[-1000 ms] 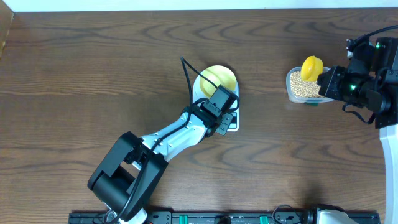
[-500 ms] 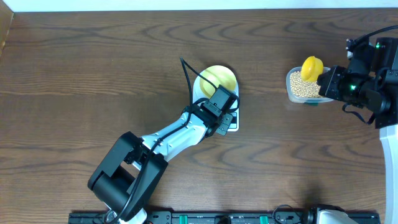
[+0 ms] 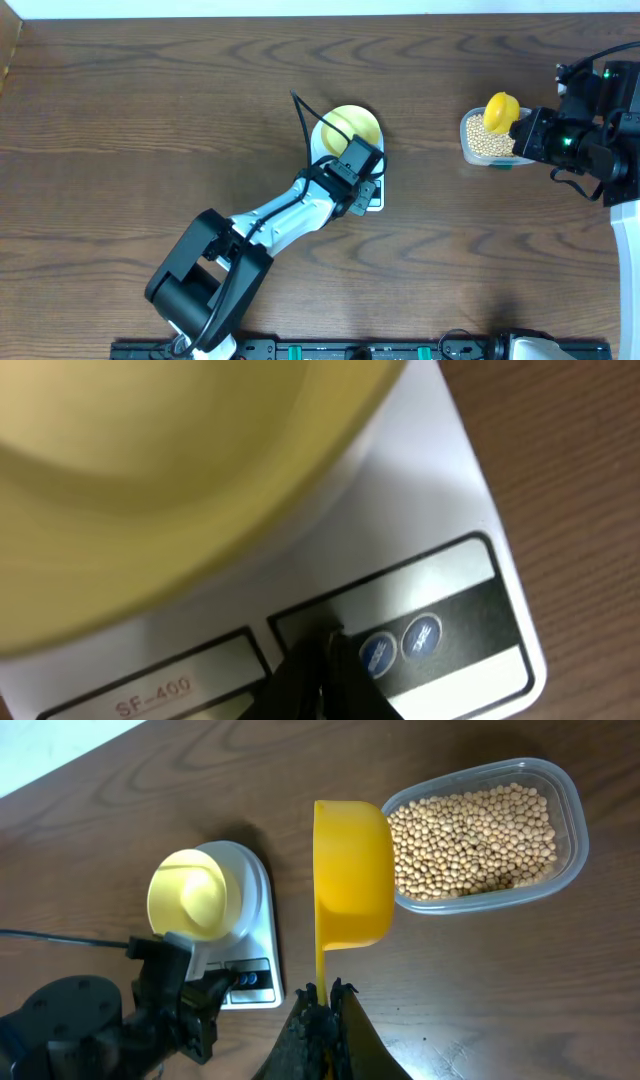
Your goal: Scoop item into bowl and weigh 50g on scale
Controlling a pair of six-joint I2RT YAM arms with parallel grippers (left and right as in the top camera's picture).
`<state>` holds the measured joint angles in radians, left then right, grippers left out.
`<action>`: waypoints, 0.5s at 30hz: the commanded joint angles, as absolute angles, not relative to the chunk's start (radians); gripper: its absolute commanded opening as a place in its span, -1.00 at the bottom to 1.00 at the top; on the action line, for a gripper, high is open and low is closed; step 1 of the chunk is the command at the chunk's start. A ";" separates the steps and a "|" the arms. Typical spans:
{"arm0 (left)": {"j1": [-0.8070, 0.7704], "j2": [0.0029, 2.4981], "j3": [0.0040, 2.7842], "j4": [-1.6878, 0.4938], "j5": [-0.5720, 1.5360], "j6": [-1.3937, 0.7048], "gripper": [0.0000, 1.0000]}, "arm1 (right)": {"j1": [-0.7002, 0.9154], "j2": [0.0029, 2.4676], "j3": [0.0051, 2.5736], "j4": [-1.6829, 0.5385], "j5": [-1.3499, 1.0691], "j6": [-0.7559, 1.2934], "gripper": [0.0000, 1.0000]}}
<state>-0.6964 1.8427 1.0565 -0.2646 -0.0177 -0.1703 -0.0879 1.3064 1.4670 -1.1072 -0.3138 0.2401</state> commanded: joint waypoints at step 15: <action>-0.690 1.939 1.016 -0.326 -0.036 -0.197 -0.85 | -0.093 1.296 1.490 -1.116 -0.289 0.219 -0.97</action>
<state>-0.6968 1.8469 1.0668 -0.2840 -0.0177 -0.1841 -0.0879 1.3064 1.4670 -1.1118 -0.2951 0.2325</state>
